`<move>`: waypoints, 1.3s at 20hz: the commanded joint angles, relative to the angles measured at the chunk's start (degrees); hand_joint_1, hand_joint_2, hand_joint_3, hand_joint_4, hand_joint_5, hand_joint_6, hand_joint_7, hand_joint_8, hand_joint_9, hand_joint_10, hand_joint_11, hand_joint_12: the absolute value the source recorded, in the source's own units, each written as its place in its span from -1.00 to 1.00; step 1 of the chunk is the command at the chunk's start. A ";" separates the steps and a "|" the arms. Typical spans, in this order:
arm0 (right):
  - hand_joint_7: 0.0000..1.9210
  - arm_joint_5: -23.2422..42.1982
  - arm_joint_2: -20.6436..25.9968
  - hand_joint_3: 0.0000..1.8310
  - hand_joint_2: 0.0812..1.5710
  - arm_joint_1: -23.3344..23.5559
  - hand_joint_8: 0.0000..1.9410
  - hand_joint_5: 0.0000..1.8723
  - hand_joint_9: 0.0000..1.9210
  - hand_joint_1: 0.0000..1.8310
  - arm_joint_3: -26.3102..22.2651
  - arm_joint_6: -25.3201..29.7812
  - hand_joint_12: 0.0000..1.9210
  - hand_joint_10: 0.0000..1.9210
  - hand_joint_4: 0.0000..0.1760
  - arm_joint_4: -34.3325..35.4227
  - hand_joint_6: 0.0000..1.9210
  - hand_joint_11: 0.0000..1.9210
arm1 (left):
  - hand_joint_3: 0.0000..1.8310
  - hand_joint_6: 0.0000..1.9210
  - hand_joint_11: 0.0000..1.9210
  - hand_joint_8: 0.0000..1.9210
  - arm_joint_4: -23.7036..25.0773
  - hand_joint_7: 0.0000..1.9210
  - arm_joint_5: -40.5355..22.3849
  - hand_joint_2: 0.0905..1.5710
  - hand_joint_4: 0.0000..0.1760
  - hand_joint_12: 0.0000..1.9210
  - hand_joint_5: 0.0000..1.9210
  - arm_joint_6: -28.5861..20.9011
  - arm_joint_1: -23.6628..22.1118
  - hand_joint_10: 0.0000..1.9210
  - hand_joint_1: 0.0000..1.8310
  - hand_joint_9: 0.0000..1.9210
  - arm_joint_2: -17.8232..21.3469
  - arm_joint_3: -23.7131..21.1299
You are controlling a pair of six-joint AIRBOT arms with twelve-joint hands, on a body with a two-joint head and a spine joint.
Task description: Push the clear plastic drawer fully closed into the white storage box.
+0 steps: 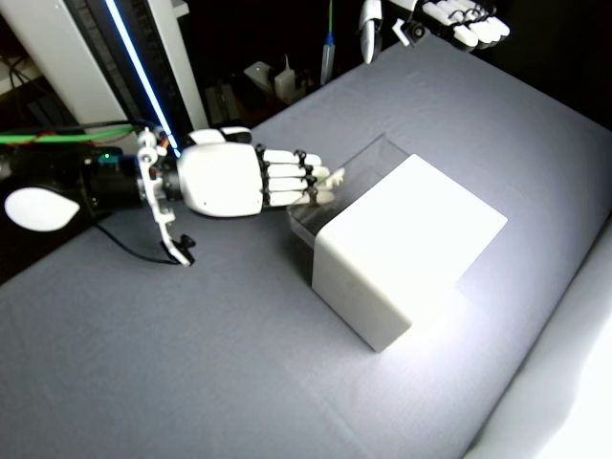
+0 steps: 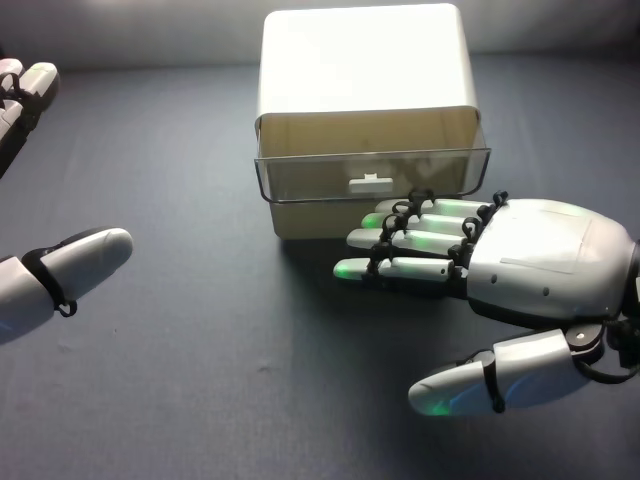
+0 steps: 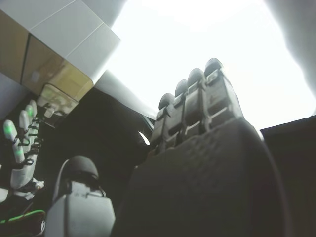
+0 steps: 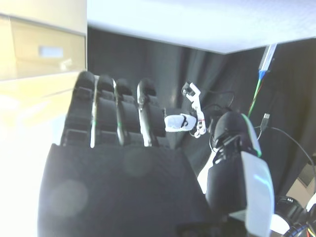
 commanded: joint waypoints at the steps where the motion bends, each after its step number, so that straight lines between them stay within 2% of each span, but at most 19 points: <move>1: -1.00 6.27 0.18 -1.00 0.37 0.97 -1.00 -0.84 -1.00 -1.00 -0.18 -0.21 -1.00 -1.00 -0.63 1.58 -0.99 -1.00 | -1.00 -1.00 -1.00 -1.00 0.72 -1.00 -7.07 0.29 -0.52 -1.00 -1.00 -0.17 -0.20 -1.00 -1.00 -1.00 0.07 0.40; 2: -0.99 6.06 0.18 -1.00 0.37 1.13 -0.99 -0.83 -1.00 -1.00 -0.08 -0.35 -1.00 -1.00 -0.65 1.58 -0.98 -1.00 | -1.00 -1.00 -1.00 -1.00 0.72 -1.00 -7.07 0.28 -0.35 -1.00 -1.00 -0.18 -0.20 -1.00 -1.00 -1.00 0.07 0.41; 3: -0.98 5.97 0.18 -1.00 0.37 1.24 -0.99 -0.84 -1.00 -1.00 -0.03 -0.35 -1.00 -1.00 -0.55 1.58 -0.99 -1.00 | -1.00 -1.00 -1.00 -1.00 0.72 -1.00 -7.07 0.29 -0.39 -1.00 -1.00 -0.19 -0.20 -1.00 -1.00 -1.00 0.07 0.41; 6: -0.99 5.40 0.18 -1.00 0.34 1.74 -1.00 -0.84 -1.00 -1.00 0.24 -0.78 -1.00 -1.00 -0.51 1.58 -0.99 -1.00 | -1.00 -1.00 -1.00 -1.00 0.70 -1.00 -7.07 0.29 -0.35 -1.00 -1.00 -0.24 -0.18 -1.00 -1.00 -1.00 0.07 0.44; 7: -1.00 5.15 0.18 -1.00 0.30 2.06 -1.00 -0.85 -1.00 -1.00 0.37 -1.10 -1.00 -1.00 -0.49 1.58 -1.00 -1.00 | -1.00 -1.00 -1.00 -1.00 0.70 -1.00 -7.07 0.29 -0.27 -1.00 -1.00 -0.24 -0.18 -1.00 -1.00 -1.00 0.07 0.45; 9: -1.00 4.79 0.18 -1.00 0.27 2.47 -1.00 -0.85 -1.00 -1.00 0.48 -1.62 -1.00 -1.00 -0.66 1.59 -1.00 -1.00 | -1.00 -1.00 -1.00 -1.00 0.70 -1.00 -7.07 0.28 -0.06 -1.00 -1.00 -0.26 -0.12 -1.00 -1.00 -1.00 0.07 0.44; 11: -1.00 4.45 0.20 -1.00 0.26 2.57 -1.00 -0.86 -1.00 -1.00 0.64 -1.96 -1.00 -1.00 -0.68 1.80 -1.00 -1.00 | -1.00 -1.00 -1.00 -1.00 0.69 -1.00 -7.07 0.27 -0.06 -1.00 -1.00 -0.30 -0.09 -1.00 -0.99 -1.00 0.07 0.45; 12: -1.00 4.26 0.20 -1.00 0.26 2.59 -1.00 -0.87 -1.00 -1.00 0.70 -2.27 -1.00 -1.00 -0.61 1.94 -1.00 -1.00 | -1.00 -1.00 -1.00 -1.00 0.69 -1.00 -7.07 0.26 -0.10 -1.00 -1.00 -0.30 -0.09 -1.00 -0.99 -1.00 0.07 0.47; 15: -1.00 3.63 0.20 -1.00 0.27 2.79 -1.00 -0.84 -1.00 -1.00 0.91 -3.15 -1.00 -1.00 -0.67 2.33 -0.99 -1.00 | -1.00 -1.00 -1.00 -1.00 0.69 -1.00 -7.07 0.26 -0.06 -1.00 -1.00 -0.33 -0.08 -1.00 -0.98 -1.00 0.07 0.49; 16: -0.99 3.33 0.20 -1.00 0.27 2.94 -1.00 -0.82 -1.00 -1.00 1.05 -3.39 -1.00 -1.00 -0.83 2.39 -0.98 -1.00 | -1.00 -1.00 -1.00 -1.00 0.69 -1.00 -7.07 0.27 -0.09 -1.00 -1.00 -0.40 -0.08 -1.00 -0.98 -1.00 0.07 0.50; 17: -0.99 2.97 0.20 -1.00 0.27 3.05 -0.99 -0.81 -1.00 -1.00 1.14 -3.91 -1.00 -1.00 -0.89 2.57 -0.98 -1.00 | -1.00 -1.00 -1.00 -1.00 0.69 -1.00 -7.07 0.27 -0.01 -1.00 -1.00 -0.48 -0.08 -1.00 -0.98 -1.00 0.07 0.52; 18: -0.98 2.57 0.20 -1.00 0.26 3.11 -0.99 -0.80 -1.00 -1.00 1.18 -4.85 -1.00 -1.00 -0.85 3.06 -0.98 -1.00 | -1.00 -1.00 -1.00 -1.00 0.69 -1.00 -7.07 0.26 0.03 -1.00 -1.00 -0.51 -0.07 -1.00 -0.98 -1.00 0.07 0.53; 19: -0.98 2.25 0.20 -1.00 0.25 3.13 -0.99 -0.82 -1.00 -1.00 1.35 -5.47 -1.00 -1.00 -0.77 3.57 -0.99 -1.00 | -1.00 -1.00 -1.00 -1.00 0.69 -1.00 -7.07 0.26 -0.03 -1.00 -1.00 -0.57 -0.04 -1.00 -0.98 -1.00 0.07 0.54; 20: -0.98 2.10 0.20 -1.00 0.25 3.13 -0.99 -0.82 -1.00 -1.00 1.57 -5.50 -1.00 -1.00 -0.82 3.74 -0.99 -1.00 | -1.00 -1.00 -1.00 -1.00 0.69 -1.00 -7.07 0.26 -0.02 -1.00 -1.00 -0.60 0.00 -1.00 -0.98 -1.00 0.07 0.55; 21: -0.97 1.96 0.20 -1.00 0.26 3.14 -0.99 -0.82 -1.00 -1.00 1.76 -5.57 -1.00 -1.00 -0.78 3.94 -0.99 -1.00 | -1.00 -1.00 -1.00 -1.00 0.69 -1.00 -7.07 0.26 -0.03 -1.00 -1.00 -0.62 0.01 -1.00 -0.98 -1.00 0.07 0.55; 23: -1.00 1.71 0.20 -1.00 0.25 3.15 -1.00 -0.83 -1.00 -1.00 2.21 -6.06 -1.00 -1.00 -0.65 4.82 -0.99 -1.00 | -1.00 -1.00 -1.00 -1.00 0.69 -1.00 -7.07 0.26 0.01 -1.00 -1.00 -0.69 0.05 -1.00 -0.98 -1.00 0.07 0.60; 25: -1.00 1.35 0.21 -1.00 0.25 3.16 -1.00 -0.82 -1.00 -1.00 2.64 -6.58 -1.00 -1.00 -0.55 5.58 -0.99 -1.00 | -1.00 -1.00 -1.00 -1.00 0.69 -1.00 -7.07 0.26 -0.09 -1.00 -1.00 -0.72 0.08 -1.00 -0.99 -1.00 0.08 0.61; 26: -0.99 1.26 0.26 -1.00 0.25 3.17 -1.00 -0.81 -1.00 -1.00 2.84 -6.97 -1.00 -1.00 -0.53 6.21 -0.99 -1.00 | -1.00 -1.00 -1.00 -1.00 0.69 -1.00 -7.07 0.27 -0.02 -1.00 -1.00 -0.75 0.09 -1.00 -0.99 -1.00 0.08 0.64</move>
